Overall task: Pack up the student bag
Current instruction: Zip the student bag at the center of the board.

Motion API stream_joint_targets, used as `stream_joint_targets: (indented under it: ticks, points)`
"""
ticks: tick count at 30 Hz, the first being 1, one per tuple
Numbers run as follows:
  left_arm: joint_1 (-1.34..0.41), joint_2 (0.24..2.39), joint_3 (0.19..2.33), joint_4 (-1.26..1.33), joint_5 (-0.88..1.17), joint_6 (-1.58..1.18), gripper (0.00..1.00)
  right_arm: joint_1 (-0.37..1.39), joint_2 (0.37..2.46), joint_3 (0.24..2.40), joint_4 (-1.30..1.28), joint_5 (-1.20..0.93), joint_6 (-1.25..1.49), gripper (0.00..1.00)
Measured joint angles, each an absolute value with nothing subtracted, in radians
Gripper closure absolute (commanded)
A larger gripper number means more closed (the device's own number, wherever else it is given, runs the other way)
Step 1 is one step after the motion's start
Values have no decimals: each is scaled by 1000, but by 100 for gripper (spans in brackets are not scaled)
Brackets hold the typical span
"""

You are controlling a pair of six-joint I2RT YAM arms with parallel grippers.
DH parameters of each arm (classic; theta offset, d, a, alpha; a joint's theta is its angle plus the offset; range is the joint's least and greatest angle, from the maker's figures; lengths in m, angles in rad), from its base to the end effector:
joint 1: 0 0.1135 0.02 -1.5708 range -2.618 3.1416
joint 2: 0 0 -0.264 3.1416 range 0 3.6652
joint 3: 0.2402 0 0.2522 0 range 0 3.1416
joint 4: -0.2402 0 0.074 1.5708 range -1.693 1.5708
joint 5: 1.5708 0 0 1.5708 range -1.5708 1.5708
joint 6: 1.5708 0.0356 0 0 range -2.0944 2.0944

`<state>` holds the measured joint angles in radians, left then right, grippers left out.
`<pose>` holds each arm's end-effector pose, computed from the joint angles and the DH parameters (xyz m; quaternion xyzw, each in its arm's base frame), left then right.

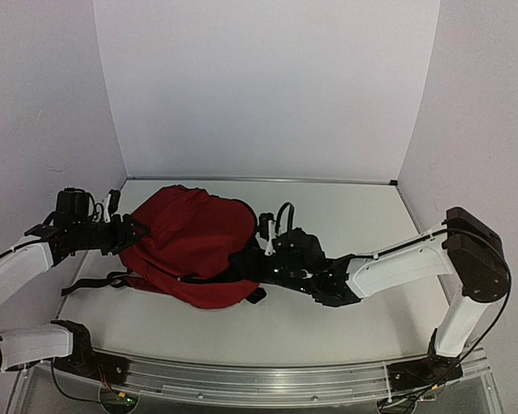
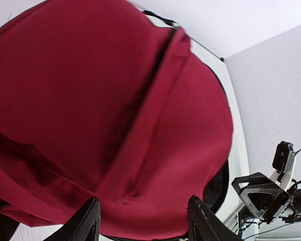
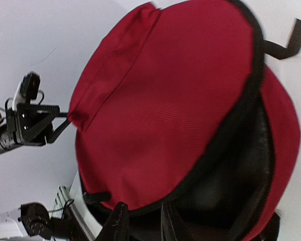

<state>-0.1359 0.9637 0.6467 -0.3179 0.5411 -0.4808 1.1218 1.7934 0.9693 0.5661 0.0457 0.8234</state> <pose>0.2006 -0.0459 0.2490 -0.0288 0.8680 -0.3592 0.3418 0.1728 0.3548 0.2040 -0.1039 0.7853 0.4940 0.3585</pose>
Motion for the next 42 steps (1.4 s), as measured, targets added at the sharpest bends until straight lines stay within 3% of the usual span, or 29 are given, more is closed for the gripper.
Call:
stream_joint_targets:
  ticks: [6, 14, 22, 26, 35, 42]
  points:
    - [-198, 909, 707, -393, 490, -579, 33, 1146, 1793, 1077, 488, -65, 768, 64]
    - [-280, 903, 581, -395, 484, -847, 27, 1148, 1876, 1142, 490, -184, 987, 61]
    - [-353, 941, 547, -371, 460, -941, 26, 1148, 2013, 1202, 509, -241, 1127, 61]
    - [-355, 971, 521, -357, 458, -955, 35, 1148, 2044, 1220, 516, -240, 1178, 61]
    - [-355, 1017, 495, -302, 442, -969, 73, 1148, 2110, 1268, 537, -233, 1228, 63]
    - [-357, 1029, 494, -265, 442, -966, 92, 1148, 2148, 1308, 547, -234, 1235, 66]
